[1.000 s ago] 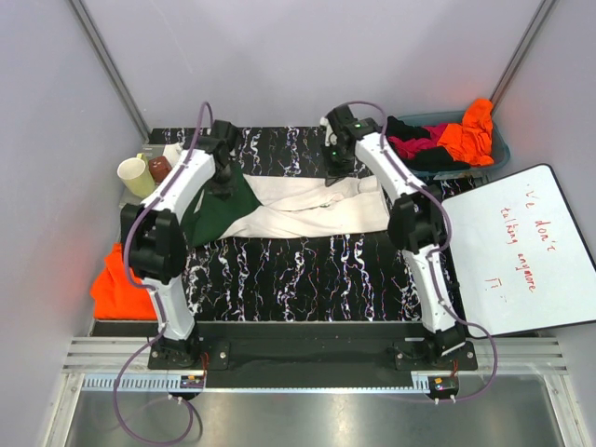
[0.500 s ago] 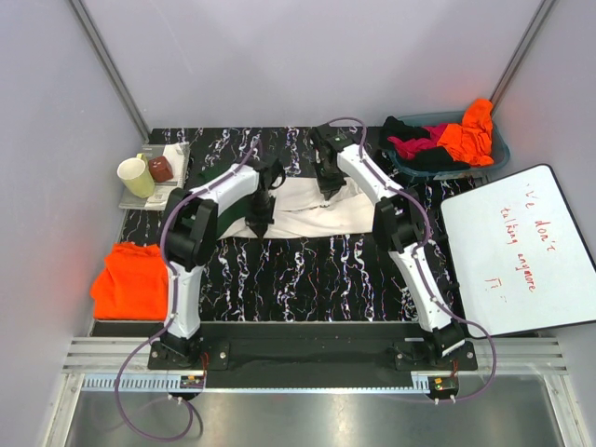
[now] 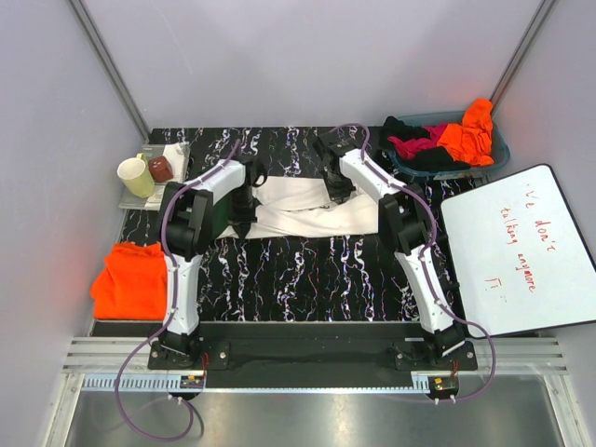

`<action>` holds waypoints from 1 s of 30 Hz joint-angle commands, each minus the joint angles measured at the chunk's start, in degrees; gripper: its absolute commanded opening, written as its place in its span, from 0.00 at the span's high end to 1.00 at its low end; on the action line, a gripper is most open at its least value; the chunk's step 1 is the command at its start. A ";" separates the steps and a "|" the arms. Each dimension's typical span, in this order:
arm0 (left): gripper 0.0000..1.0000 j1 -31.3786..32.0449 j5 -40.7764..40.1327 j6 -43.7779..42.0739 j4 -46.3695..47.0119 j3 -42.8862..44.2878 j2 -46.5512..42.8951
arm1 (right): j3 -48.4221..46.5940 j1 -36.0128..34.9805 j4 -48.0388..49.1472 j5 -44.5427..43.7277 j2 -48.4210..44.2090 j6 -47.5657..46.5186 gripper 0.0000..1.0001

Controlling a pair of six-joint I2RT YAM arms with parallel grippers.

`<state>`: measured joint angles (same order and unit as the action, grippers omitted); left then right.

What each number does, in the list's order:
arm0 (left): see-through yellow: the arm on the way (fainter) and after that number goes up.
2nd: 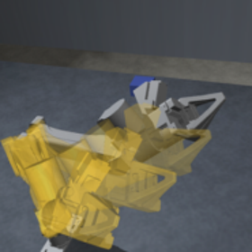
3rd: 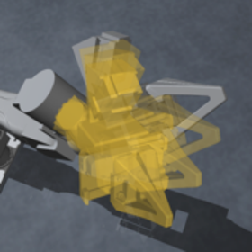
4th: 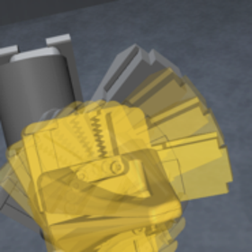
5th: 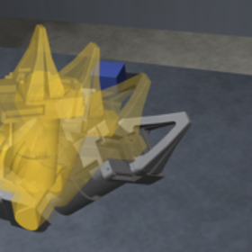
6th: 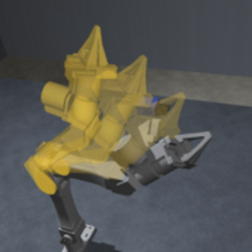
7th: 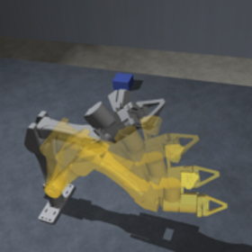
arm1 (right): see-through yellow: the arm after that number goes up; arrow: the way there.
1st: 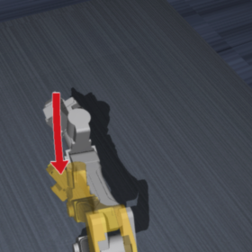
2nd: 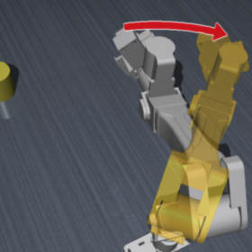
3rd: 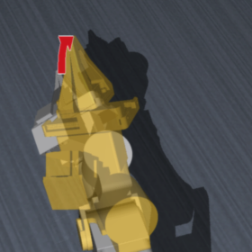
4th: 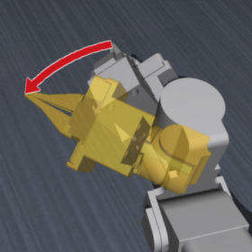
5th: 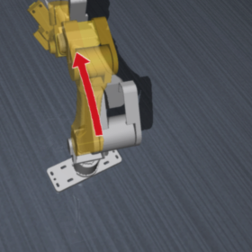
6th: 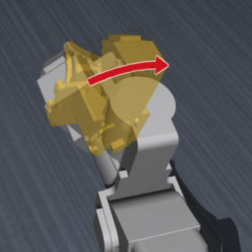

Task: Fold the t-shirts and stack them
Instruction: Fold the tshirt

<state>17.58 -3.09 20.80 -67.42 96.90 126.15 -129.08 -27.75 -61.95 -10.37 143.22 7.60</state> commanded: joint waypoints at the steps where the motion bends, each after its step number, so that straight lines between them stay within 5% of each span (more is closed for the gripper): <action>1: 1.00 -0.27 -3.76 -1.46 -1.31 1.71 1.73 | -0.48 0.15 1.93 -5.97 -1.90 -1.27 1.00; 9: 1.00 -1.06 -1.50 -5.76 -2.02 4.78 0.60 | 5.94 0.06 2.80 -5.36 -5.31 -0.65 1.00; 20: 1.00 1.49 3.19 -4.63 1.85 0.22 -15.75 | 0.24 0.06 3.42 -5.54 -10.24 -1.62 1.00; 30: 1.00 1.40 -0.77 -3.49 2.21 4.87 -5.13 | -13.73 0.15 3.42 -4.31 -0.14 -2.15 1.00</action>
<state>19.22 -2.57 16.38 -65.84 99.24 115.09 -136.09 -27.75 -59.24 -14.06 138.98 6.11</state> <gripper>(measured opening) 0.005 0.008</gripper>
